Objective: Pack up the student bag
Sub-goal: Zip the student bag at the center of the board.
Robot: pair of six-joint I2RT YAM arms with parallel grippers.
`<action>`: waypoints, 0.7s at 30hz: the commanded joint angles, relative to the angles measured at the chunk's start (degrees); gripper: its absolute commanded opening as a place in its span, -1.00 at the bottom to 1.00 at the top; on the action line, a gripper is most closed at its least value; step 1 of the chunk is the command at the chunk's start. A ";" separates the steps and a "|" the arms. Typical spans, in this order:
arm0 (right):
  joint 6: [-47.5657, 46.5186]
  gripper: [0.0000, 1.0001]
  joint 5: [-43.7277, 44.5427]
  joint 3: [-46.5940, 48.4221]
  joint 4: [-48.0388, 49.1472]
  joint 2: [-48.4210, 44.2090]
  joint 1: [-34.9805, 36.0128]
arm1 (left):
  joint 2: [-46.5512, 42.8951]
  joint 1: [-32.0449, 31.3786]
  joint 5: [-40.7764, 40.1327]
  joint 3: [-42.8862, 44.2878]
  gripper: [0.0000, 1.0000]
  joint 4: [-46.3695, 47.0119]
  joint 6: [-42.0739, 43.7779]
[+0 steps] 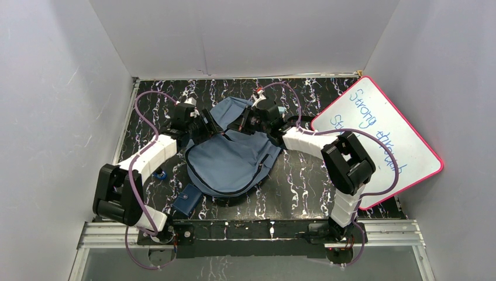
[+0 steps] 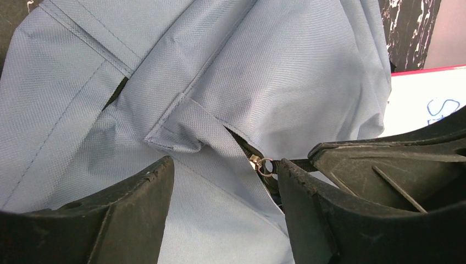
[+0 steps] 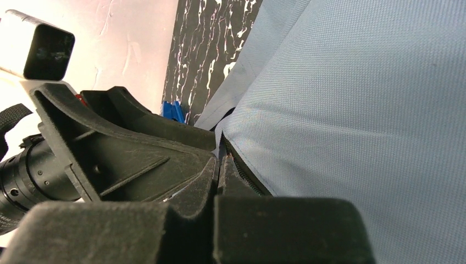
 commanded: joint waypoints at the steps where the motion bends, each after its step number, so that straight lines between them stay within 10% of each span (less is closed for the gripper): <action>1: -1.20 -1.00 0.01 -0.58 4.39 -3.65 -0.25 | 0.67 0.05 0.24 0.12 0.33 0.60 -1.55; 21: -1.97 -1.00 -0.60 -1.37 3.89 -4.49 -0.32 | 3.84 0.14 -5.59 0.48 -0.09 1.78 -7.36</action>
